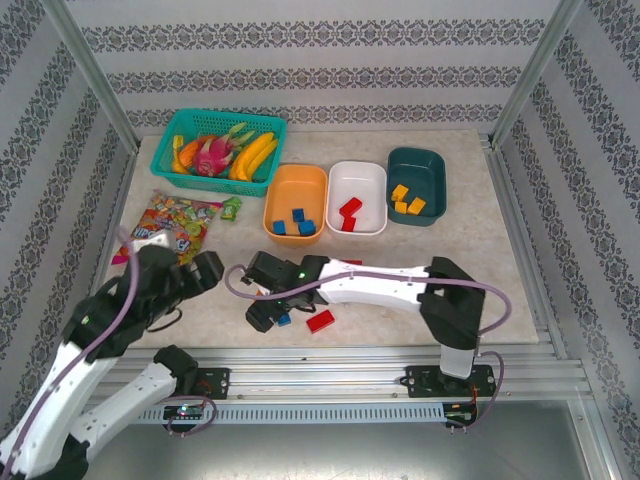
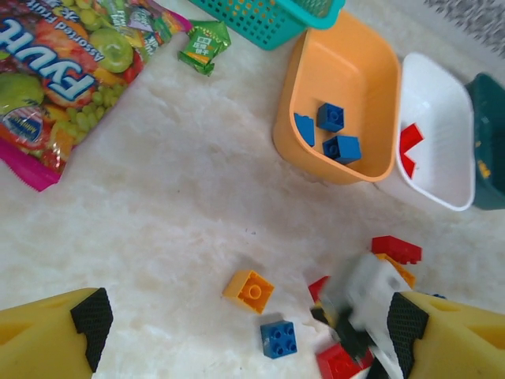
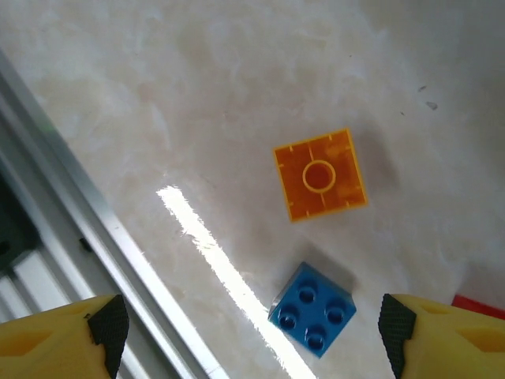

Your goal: Sort the legos into containers by color

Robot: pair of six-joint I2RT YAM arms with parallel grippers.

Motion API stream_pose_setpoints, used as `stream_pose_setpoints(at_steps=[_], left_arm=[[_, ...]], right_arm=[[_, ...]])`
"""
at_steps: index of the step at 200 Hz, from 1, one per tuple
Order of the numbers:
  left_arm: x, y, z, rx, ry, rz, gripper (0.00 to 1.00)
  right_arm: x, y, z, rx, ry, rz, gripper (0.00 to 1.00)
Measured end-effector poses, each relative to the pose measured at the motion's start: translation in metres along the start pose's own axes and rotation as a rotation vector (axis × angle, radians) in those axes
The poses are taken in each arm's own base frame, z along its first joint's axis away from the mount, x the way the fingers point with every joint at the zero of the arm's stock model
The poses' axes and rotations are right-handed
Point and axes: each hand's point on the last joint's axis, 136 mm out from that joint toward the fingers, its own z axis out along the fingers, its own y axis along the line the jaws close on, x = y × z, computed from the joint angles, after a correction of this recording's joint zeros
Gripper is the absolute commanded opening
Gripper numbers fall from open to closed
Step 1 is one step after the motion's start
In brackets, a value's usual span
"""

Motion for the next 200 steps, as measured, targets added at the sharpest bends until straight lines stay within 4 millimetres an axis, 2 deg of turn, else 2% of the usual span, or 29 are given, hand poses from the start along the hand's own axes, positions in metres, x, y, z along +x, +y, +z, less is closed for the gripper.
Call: stream_pose_setpoints(at_steps=[29,80,105,134,181,200], left_arm=[[0.006,0.015,-0.02,0.028,-0.029,-0.049,0.93],[0.014,0.023,-0.022,0.001,-0.006,-0.066,0.92],[0.014,0.024,-0.022,0.0,-0.005,-0.066,0.92],[0.014,0.024,-0.022,0.0,-0.005,-0.066,0.92],[0.015,0.024,-0.02,-0.006,0.002,-0.064,0.92],[0.016,0.023,-0.018,-0.009,0.011,-0.062,0.92]], right_arm=[[-0.008,-0.01,0.028,0.031,0.067,-0.019,0.83],[-0.005,-0.031,0.054,0.072,0.161,-0.028,0.68],[-0.004,-0.038,0.059,0.08,0.18,-0.02,0.58],[-0.011,-0.035,0.063,0.07,0.175,-0.026,0.5],[-0.022,-0.03,0.06,0.044,0.152,-0.007,0.28],[-0.023,-0.032,0.06,0.039,0.152,0.006,0.24]])
